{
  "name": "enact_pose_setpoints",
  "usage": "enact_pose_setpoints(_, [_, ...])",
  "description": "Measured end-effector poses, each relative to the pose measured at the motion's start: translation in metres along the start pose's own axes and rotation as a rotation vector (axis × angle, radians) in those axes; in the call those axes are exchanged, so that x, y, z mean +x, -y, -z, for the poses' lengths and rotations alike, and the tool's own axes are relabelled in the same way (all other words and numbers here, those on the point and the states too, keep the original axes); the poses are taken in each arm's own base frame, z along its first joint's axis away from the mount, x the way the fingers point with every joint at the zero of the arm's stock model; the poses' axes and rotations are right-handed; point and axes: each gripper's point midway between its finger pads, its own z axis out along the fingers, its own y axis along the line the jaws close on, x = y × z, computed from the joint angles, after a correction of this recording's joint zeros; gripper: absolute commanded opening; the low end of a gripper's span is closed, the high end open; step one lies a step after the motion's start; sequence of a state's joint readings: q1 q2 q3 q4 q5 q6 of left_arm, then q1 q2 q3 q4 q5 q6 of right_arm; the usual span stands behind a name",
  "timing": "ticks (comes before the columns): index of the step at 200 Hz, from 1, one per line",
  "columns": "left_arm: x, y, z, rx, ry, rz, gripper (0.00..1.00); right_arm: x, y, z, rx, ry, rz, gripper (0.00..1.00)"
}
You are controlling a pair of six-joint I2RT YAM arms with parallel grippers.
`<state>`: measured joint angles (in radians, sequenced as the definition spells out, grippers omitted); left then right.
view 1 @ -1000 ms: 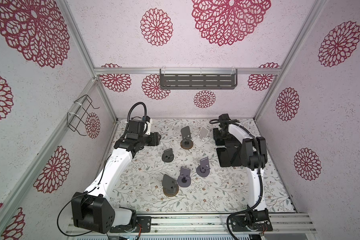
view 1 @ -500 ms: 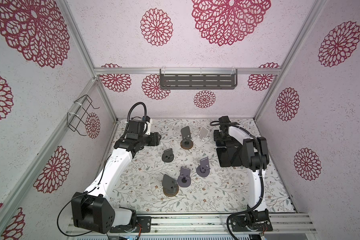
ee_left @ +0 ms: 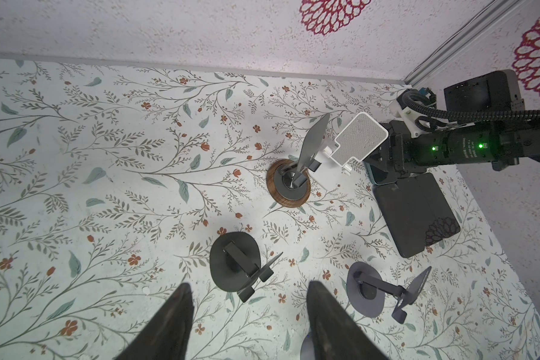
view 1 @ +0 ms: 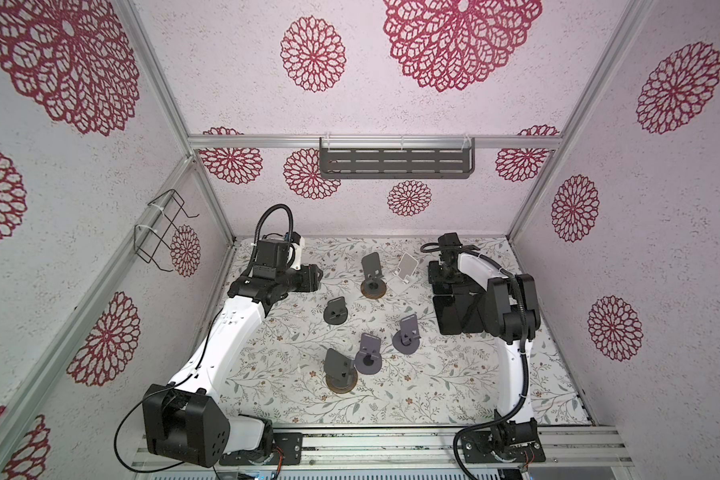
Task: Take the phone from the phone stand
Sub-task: 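Lower the teal-edged phone flat beside the other phones with the right gripper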
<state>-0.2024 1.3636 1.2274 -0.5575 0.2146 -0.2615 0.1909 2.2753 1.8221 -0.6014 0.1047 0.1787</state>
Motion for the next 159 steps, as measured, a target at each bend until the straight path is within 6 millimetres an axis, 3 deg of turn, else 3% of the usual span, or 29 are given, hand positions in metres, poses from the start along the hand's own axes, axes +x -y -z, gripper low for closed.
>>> enact_pose_setpoints(159, [0.0002, -0.0001, 0.0000, 0.000, -0.001, -0.001, 0.66, 0.0003, -0.0033, 0.0008, -0.011, -0.001, -0.013, 0.75])
